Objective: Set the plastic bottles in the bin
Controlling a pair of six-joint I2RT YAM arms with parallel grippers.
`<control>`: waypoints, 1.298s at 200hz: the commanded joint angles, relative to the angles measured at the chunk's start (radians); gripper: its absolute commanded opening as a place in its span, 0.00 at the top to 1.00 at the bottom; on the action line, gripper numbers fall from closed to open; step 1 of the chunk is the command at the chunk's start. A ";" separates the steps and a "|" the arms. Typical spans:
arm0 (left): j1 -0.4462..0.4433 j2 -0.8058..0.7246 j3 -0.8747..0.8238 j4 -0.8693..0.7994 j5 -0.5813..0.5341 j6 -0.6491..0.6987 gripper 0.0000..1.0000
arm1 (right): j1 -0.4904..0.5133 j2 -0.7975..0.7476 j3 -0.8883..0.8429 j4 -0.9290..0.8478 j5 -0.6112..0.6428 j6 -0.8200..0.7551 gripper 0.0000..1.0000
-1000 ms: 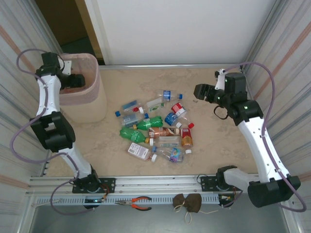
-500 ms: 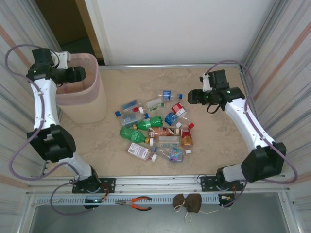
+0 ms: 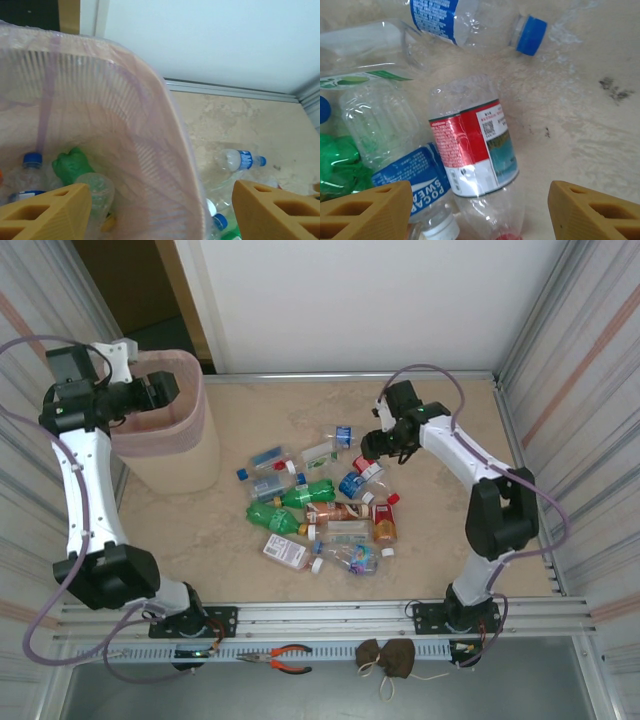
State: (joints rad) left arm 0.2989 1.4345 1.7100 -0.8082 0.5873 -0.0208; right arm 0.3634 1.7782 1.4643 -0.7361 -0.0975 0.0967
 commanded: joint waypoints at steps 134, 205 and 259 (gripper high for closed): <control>-0.035 -0.133 -0.142 0.033 0.115 -0.040 0.25 | -0.031 0.320 0.180 -0.079 0.029 0.026 0.29; -0.069 -0.126 -0.141 0.059 0.109 -0.065 0.26 | -0.096 0.264 0.101 -0.062 0.056 0.044 0.42; -0.112 -0.160 -0.173 0.161 0.173 -0.116 0.26 | -0.120 0.129 0.043 -0.015 0.033 0.085 0.43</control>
State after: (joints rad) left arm 0.2043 1.3300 1.5681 -0.7345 0.6922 -0.0933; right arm 0.2512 2.0178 1.5276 -0.7700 -0.0631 0.1417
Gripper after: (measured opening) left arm 0.743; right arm 0.571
